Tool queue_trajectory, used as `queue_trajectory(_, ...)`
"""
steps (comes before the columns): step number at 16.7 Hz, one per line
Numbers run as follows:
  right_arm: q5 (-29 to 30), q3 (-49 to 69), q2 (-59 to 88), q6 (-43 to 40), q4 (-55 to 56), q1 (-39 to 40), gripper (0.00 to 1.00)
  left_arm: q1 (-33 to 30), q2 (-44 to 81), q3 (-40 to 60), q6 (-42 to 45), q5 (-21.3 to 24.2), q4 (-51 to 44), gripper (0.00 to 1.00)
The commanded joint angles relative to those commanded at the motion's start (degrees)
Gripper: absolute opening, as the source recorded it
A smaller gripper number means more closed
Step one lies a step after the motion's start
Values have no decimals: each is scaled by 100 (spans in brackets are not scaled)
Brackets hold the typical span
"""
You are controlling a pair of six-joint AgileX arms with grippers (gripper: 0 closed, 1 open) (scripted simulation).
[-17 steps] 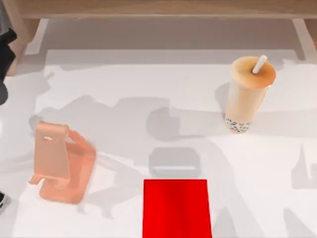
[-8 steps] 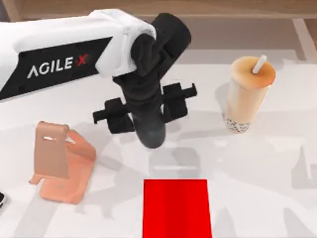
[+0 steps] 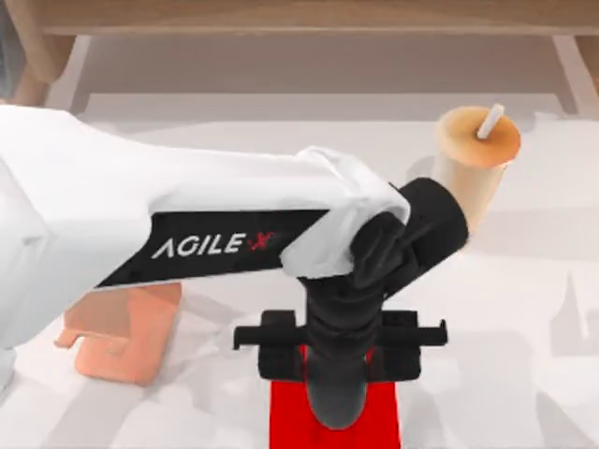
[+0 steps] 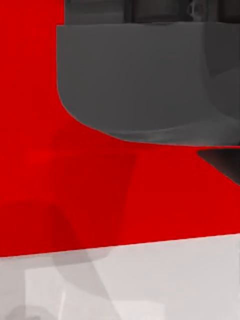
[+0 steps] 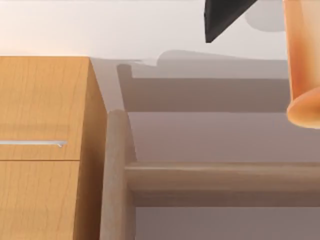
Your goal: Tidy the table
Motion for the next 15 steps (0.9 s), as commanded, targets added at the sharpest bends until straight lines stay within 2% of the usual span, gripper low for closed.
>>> queue_trajectory(11, 0, 0, 0, 0, 0, 0, 100, 4, 87, -118, 5, 1, 205, 0)
queue_trajectory(15, 0, 0, 0, 0, 0, 0, 100, 4, 87, -118, 5, 1, 205, 30)
